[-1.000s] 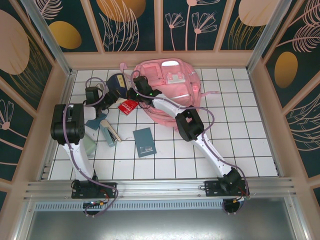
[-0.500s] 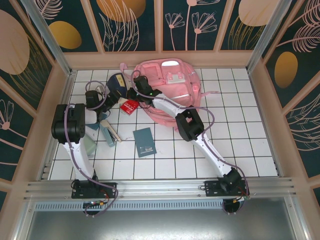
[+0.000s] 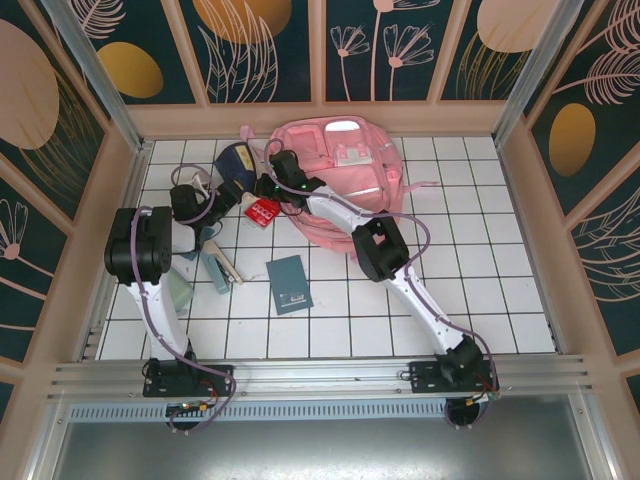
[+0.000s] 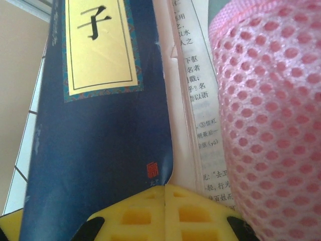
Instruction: Pack books, pencil case, and school supplies into a backpack
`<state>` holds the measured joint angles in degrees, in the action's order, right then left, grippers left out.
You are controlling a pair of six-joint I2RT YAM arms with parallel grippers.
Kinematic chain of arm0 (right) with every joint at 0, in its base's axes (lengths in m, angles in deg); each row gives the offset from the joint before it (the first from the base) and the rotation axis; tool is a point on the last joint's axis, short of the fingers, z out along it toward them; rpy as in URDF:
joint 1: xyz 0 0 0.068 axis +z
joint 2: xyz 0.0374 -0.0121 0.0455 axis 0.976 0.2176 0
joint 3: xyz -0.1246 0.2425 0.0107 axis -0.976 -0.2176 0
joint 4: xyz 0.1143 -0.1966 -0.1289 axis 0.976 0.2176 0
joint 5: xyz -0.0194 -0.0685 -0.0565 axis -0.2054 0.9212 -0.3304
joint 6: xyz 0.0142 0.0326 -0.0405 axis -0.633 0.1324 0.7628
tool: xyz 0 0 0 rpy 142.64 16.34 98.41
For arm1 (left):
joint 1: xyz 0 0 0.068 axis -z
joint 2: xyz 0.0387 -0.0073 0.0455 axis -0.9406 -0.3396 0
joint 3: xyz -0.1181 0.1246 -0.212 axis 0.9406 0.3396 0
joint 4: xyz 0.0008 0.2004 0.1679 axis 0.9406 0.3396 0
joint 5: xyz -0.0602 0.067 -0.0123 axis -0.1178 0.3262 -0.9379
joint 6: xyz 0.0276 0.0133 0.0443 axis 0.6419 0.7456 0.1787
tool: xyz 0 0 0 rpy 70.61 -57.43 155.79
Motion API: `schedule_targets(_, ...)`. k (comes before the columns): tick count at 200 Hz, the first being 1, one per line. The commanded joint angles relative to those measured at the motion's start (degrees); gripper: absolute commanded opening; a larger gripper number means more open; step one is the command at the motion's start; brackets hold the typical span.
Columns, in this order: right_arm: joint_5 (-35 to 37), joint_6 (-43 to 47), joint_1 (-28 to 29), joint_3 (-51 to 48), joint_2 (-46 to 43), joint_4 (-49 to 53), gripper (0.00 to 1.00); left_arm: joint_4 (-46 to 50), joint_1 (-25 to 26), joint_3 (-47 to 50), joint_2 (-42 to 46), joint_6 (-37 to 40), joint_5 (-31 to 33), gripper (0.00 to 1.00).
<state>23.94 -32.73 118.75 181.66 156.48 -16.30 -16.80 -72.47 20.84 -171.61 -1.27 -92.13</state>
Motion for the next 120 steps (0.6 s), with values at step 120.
schedule_targets(120,3.59,4.46,0.34,10.71,3.97,12.92,0.33,19.92,2.33,-5.86,6.08,9.25,9.14,0.69)
